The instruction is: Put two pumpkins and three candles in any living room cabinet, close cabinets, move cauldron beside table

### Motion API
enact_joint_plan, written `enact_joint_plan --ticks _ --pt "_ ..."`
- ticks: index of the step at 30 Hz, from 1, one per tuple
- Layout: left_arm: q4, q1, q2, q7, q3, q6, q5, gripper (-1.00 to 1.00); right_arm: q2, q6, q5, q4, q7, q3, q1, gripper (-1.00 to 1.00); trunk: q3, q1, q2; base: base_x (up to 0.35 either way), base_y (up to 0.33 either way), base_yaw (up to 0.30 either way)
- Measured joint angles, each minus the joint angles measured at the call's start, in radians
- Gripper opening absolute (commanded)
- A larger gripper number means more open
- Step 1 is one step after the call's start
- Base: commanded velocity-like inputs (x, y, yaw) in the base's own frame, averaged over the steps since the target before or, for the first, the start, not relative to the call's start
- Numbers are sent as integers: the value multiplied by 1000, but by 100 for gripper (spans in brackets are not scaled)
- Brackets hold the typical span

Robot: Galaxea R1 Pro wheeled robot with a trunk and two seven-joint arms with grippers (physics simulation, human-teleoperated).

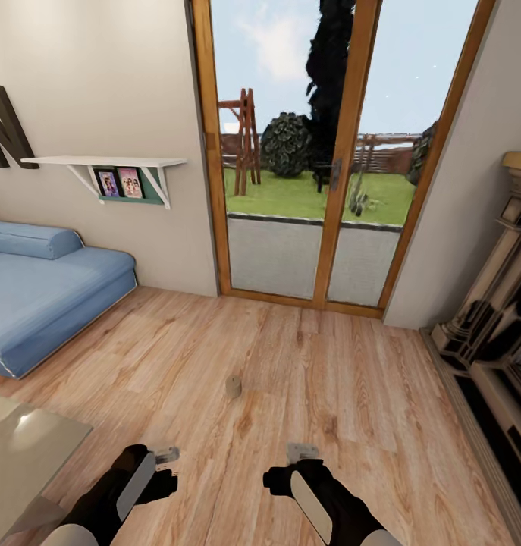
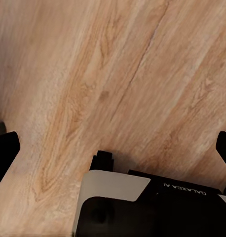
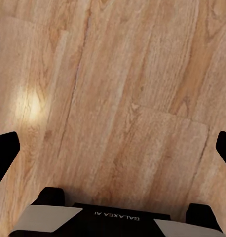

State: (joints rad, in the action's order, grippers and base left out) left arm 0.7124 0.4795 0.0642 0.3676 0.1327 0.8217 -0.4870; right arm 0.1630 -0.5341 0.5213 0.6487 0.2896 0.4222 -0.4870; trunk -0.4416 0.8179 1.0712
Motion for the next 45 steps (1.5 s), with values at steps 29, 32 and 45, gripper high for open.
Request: enact_joint_plan --ticks 29,32,45 --pt "-235 -3 7 -3 10 -190 2 100 1 166 -3 -204 -4 1 4 100 0 0 0 7 11 0" --pt "-251 -3 5 -3 10 -190 2 100 -1 168 -2 -205 -6 0 7 100 0 0 0 137 209 -48" --pt "-262 -4 2 -3 13 -191 2 100 3 168 -13 -207 -10 6 8 100 -5 0 0 139 160 -82"
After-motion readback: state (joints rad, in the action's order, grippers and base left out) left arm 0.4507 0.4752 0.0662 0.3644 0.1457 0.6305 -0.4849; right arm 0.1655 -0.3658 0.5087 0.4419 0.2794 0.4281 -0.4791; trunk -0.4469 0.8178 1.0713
